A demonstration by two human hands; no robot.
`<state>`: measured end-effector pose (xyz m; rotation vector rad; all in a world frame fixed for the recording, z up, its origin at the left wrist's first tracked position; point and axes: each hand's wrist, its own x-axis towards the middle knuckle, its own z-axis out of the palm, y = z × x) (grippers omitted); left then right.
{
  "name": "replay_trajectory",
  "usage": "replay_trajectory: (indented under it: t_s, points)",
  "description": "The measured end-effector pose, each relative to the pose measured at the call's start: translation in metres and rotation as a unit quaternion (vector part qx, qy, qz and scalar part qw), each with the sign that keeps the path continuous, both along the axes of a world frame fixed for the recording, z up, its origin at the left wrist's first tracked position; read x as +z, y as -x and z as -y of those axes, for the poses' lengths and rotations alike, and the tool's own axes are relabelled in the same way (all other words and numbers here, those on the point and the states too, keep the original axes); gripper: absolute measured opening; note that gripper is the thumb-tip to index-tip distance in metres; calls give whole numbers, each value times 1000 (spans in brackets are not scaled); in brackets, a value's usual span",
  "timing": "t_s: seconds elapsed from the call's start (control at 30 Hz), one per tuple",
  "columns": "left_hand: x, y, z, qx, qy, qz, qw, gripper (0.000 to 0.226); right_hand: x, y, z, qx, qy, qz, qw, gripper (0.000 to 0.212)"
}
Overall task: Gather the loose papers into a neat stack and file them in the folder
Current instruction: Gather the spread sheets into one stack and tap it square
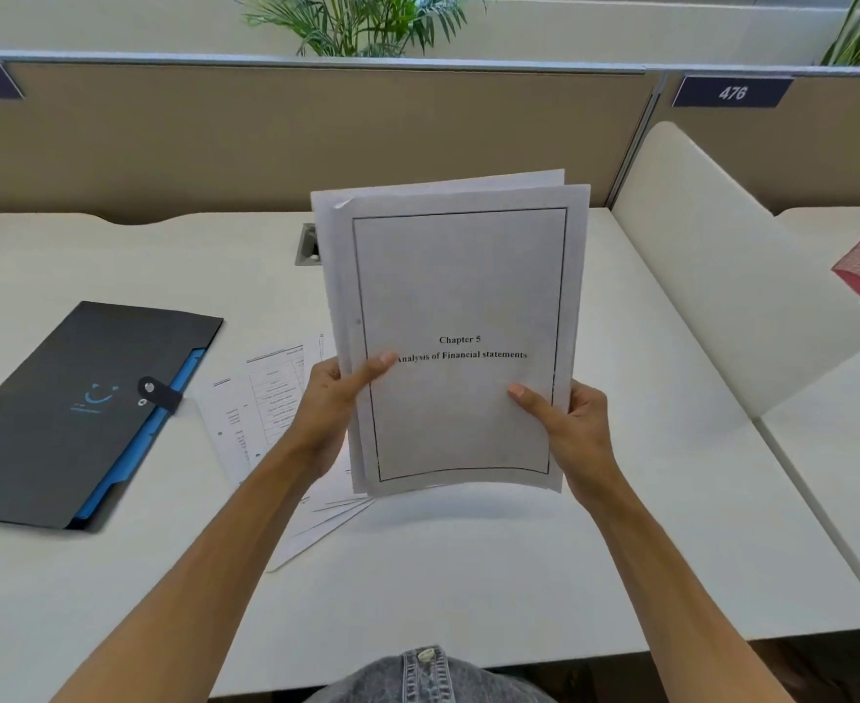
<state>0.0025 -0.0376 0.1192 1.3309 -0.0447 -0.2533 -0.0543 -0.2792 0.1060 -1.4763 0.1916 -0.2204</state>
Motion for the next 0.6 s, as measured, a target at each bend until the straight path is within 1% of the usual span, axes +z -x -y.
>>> replay_trajectory:
  t_s: [0.1, 0.2, 0.33, 0.47, 0.6]
  points:
    - [-4, 3, 2, 31, 3, 6, 1000, 35, 1, 4, -9, 11, 19, 9, 1000, 20]
    - [-9, 7, 3, 59, -1, 23, 998, 26, 1, 8, -14, 17, 39, 11, 999, 16]
    - [-17, 12, 3, 61, -51, 48, 996, 18, 3, 12, -19, 15, 59, 11, 998, 12]
    - [-19, 16, 7, 65, -66, 55, 994, 23, 10, 14, -23, -1, 51, 19, 999, 13]
    - [-9, 17, 13, 78, -57, 71, 993, 15, 20, 13, -24, -23, 40, 34, 998, 10]
